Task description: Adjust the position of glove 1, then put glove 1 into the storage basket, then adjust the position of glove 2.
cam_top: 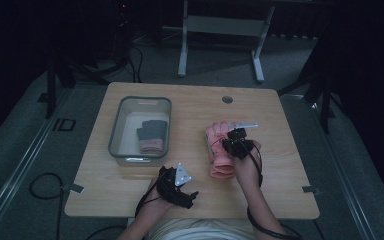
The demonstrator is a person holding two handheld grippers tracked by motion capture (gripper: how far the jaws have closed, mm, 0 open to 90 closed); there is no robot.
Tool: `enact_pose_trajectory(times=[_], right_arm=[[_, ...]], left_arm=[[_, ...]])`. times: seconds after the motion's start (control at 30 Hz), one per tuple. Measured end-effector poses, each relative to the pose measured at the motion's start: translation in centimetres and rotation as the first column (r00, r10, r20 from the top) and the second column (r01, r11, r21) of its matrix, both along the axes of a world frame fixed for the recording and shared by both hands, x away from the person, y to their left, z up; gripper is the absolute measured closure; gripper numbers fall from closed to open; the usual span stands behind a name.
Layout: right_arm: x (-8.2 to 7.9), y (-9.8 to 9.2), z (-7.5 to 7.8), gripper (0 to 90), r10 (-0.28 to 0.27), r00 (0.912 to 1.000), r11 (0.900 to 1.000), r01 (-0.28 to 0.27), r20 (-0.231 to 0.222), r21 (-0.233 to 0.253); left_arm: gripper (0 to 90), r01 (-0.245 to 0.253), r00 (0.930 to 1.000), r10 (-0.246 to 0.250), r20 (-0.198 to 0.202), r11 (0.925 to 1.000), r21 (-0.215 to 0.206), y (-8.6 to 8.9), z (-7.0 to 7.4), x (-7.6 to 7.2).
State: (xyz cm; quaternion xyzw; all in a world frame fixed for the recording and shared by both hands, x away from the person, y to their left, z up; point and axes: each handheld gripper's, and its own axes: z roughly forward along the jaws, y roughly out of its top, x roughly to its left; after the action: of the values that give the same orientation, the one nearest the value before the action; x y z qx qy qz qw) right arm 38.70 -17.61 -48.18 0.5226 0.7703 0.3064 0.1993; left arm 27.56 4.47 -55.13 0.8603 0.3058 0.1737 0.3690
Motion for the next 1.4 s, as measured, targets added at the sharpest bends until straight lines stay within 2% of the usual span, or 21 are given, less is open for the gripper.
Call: enact_pose_trajectory(times=[0.2,0.33,0.43,0.57,0.67,0.87,1.1,1.2,1.4], right_arm=[[0.4,0.2,-1.4,85.2,0.014,0.9998,1.0,-0.014,-0.016,-0.003],[0.4,0.4,-1.6,83.1,0.022,0.9997,1.0,-0.022,-0.013,-0.004],[0.2,0.4,-1.1,78.8,0.036,0.9994,0.999,-0.036,0.0,-0.003],[-0.1,0.1,0.3,70.3,0.066,0.9976,0.997,-0.067,0.019,0.027],[-0.4,-0.2,1.3,67.4,0.094,0.9949,0.995,-0.095,0.036,0.028],[-1.0,-1.2,2.7,62.8,0.135,0.988,0.99,-0.137,0.076,0.019],[-1.3,-3.1,3.2,63.3,0.135,0.9869,0.99,-0.138,0.088,0.023],[-1.2,-3.3,3.1,63.3,0.153,0.9835,0.988,-0.154,0.096,0.001],[-1.3,-3.7,3.1,63.4,0.179,0.9778,0.984,-0.179,0.109,-0.004]], left_arm=[[1.8,0.001,1.0,-0.001,0.0,1.0,0.0,-0.1,-0.1,0.0],[1.8,0.001,1.0,-0.001,-0.004,1.0,0.0,-0.1,-0.1,0.0],[1.8,0.0,1.0,0.0,-0.004,1.0,-0.005,0.0,-0.1,0.0],[4.1,-0.024,0.9997,0.023,-0.012,0.9995,-0.021,0.2,0.1,0.2],[4.2,-0.033,0.999,0.032,-0.031,0.999,-0.031,0.4,0.1,0.5],[4.2,-0.028,0.9991,0.027,-0.034,0.999,-0.035,0.2,0.0,0.5],[3.8,-0.031,0.999,0.03,-0.032,0.9981,-0.053,0.3,0.1,0.5],[3.9,-0.024,0.9995,0.022,-0.024,0.9974,-0.067,0.3,0.3,0.6],[3.9,-0.013,0.9998,0.012,-0.018,0.9962,-0.086,0.0,0.7,0.6]])
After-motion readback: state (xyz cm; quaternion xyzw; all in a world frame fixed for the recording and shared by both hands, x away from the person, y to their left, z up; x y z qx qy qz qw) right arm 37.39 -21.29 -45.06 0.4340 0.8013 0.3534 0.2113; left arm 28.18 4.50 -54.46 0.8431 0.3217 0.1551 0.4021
